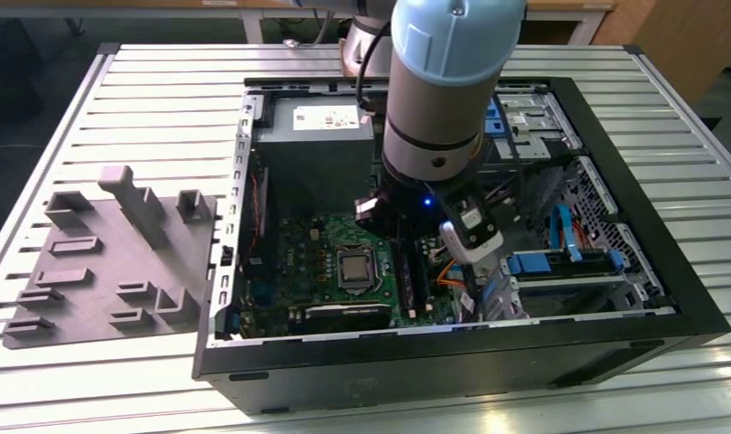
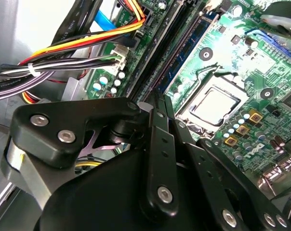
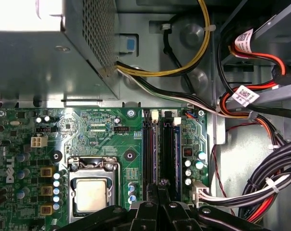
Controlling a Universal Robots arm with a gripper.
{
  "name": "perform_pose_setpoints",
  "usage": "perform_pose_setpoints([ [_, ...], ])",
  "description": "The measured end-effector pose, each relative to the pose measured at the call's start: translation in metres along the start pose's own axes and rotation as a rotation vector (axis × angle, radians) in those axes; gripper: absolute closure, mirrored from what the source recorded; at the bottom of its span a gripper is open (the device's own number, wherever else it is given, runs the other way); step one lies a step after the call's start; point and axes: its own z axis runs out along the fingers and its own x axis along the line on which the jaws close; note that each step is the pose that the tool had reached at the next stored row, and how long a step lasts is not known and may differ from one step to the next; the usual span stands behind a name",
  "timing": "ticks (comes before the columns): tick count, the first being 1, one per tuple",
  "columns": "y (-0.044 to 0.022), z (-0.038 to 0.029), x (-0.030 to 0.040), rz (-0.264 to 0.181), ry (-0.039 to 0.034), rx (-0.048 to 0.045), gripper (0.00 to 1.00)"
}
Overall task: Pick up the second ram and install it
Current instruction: 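Insert the second ram into the second slot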
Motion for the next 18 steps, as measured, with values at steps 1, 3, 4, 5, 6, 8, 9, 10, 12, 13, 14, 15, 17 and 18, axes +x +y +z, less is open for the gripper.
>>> perform_pose_setpoints([
  [1, -0.0001, 0.0007, 0.0, 0.0, 0.0, -0.0001, 0.89],
  [3, -0.0002, 0.0018, 0.0, 0.0, 0.0, 0.0, 0.89],
  [4, -0.0002, 0.0019, 0.0001, 0.0, 0.0001, -0.0002, 0.89],
  [5, -0.0001, 0.0019, 0.0001, 0.0, 0.0001, -0.0003, 0.89],
  [6, -0.0001, 0.002, 0.0001, 0.0, 0.0001, -0.0006, 0.89],
  [8, -0.0002, 0.003, 0.0001, 0.0, -0.0001, -0.0014, 0.89],
  [9, -0.0002, 0.0038, 0.0001, 0.0, 0.0, -0.0013, 0.89],
  [10, -0.0003, 0.0043, 0.0001, 0.0, 0.0, -0.0012, 0.89],
  [12, -0.0003, 0.0043, 0.0001, 0.0, 0.0001, -0.0012, 0.89],
  [13, -0.0003, 0.0044, 0.0001, 0.0, 0.0001, -0.0013, 0.89],
  [14, -0.0003, 0.0044, 0.0001, 0.0, 0.0001, -0.0014, 0.89],
  [15, -0.0003, 0.0046, 0.0001, 0.0, 0.0, -0.0016, 0.89],
  [17, -0.0003, 0.0058, 0.0001, 0.0, 0.0, -0.0017, 0.89],
  [18, -0.0004, 0.0059, 0.0002, 0.0, 0.0001, -0.0015, 0.89],
])
